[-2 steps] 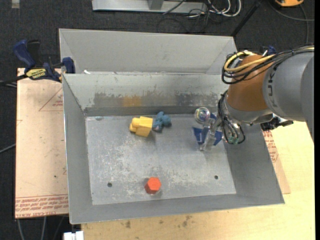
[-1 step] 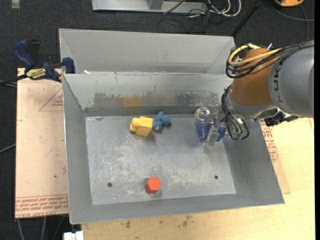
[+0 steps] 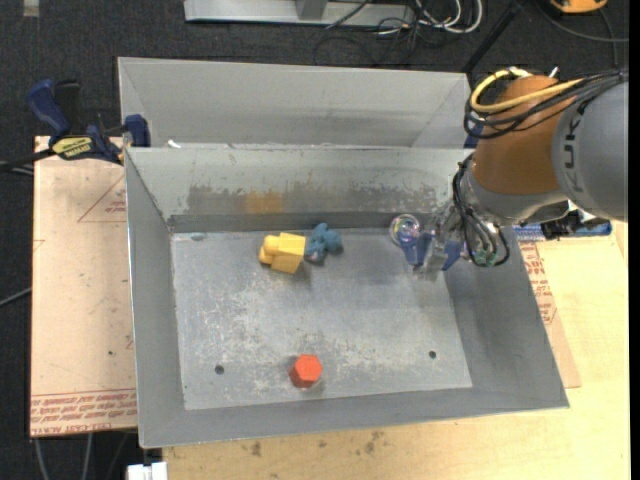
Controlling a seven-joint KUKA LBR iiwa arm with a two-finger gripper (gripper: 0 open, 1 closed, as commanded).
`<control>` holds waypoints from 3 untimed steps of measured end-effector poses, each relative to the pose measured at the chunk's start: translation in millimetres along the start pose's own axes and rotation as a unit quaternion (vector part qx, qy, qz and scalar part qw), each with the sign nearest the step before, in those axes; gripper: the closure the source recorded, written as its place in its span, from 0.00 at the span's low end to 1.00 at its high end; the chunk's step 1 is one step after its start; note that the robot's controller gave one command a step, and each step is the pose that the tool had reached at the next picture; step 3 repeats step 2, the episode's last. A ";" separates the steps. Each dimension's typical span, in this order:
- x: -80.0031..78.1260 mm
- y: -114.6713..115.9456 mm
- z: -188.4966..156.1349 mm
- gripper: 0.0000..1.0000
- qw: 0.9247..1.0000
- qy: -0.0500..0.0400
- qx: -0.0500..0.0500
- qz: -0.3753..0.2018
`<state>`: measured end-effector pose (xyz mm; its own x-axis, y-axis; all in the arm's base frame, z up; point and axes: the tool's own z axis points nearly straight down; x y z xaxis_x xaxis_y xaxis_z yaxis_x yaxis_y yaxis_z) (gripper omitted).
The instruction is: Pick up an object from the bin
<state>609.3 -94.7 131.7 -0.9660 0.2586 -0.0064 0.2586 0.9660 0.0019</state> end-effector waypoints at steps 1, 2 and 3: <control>-1.5 0.7 -24.8 1.00 1.000 0.000 0.000 -0.001; -2.1 0.9 -29.1 1.00 1.000 0.002 0.000 -0.001; -2.1 0.9 -29.1 1.00 1.000 0.002 0.000 -0.001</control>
Offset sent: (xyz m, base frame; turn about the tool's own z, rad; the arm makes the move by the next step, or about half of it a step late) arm 0.0002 0.0000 0.0233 0.0000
